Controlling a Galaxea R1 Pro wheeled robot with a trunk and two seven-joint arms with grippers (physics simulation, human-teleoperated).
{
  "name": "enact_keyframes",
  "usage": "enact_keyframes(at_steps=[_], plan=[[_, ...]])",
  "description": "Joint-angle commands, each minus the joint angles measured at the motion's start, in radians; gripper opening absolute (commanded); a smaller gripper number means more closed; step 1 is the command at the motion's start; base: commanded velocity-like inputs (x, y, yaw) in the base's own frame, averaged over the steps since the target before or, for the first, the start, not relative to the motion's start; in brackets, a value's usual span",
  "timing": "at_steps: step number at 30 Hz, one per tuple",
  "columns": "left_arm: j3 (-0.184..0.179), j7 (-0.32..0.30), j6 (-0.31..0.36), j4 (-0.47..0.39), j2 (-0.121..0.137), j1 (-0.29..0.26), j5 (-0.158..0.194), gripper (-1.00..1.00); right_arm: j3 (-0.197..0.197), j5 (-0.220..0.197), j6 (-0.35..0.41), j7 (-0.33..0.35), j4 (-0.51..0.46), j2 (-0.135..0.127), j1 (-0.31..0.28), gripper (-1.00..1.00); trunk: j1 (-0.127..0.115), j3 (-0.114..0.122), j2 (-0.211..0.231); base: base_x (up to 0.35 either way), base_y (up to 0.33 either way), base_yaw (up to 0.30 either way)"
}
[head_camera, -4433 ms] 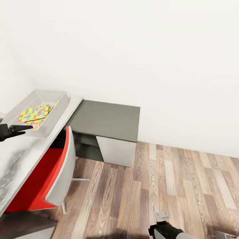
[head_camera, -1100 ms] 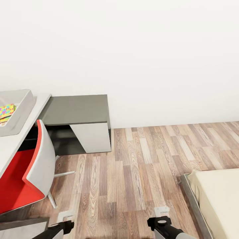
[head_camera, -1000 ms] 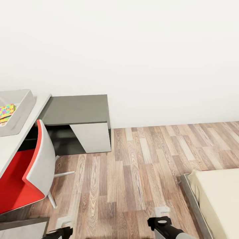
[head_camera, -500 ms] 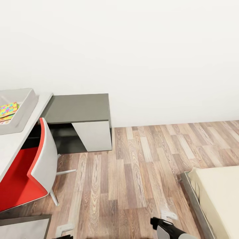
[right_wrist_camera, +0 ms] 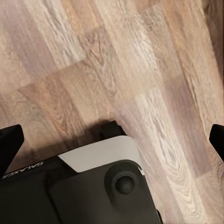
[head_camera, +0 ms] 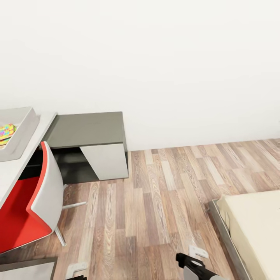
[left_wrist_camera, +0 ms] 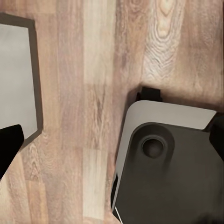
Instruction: Put all the toys in the child's room - the three board games (two on the bed and one on the table), the two jigsaw puzzles on the table, and the tennis ball on the table - inside the toy box on the table in the child's room.
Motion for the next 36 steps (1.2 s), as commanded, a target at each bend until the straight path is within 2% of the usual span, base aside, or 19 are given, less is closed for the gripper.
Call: enact_keyframes(at_steps=[1,23,36], plan=[[-0.009,0.004,-0.002,-0.001,0.001,0.000,0.009,1.00,0.008,-0.011,-0.004,-0.004,-0.001,0.000,0.000,1.00,0.001,0.000,-0.001,0.000,0.000,-0.152],[-0.009,0.003,-0.002,-0.001,0.001,0.001,0.009,1.00,0.009,-0.010,-0.012,-0.004,-0.001,0.011,0.000,1.00,0.001,0.032,-0.001,0.000,0.028,-0.153],[-0.009,0.003,-0.002,-0.001,-0.001,0.002,0.009,1.00,0.010,-0.007,-0.038,-0.005,-0.001,0.013,0.000,1.00,0.001,0.039,-0.001,0.000,0.002,-0.024]])
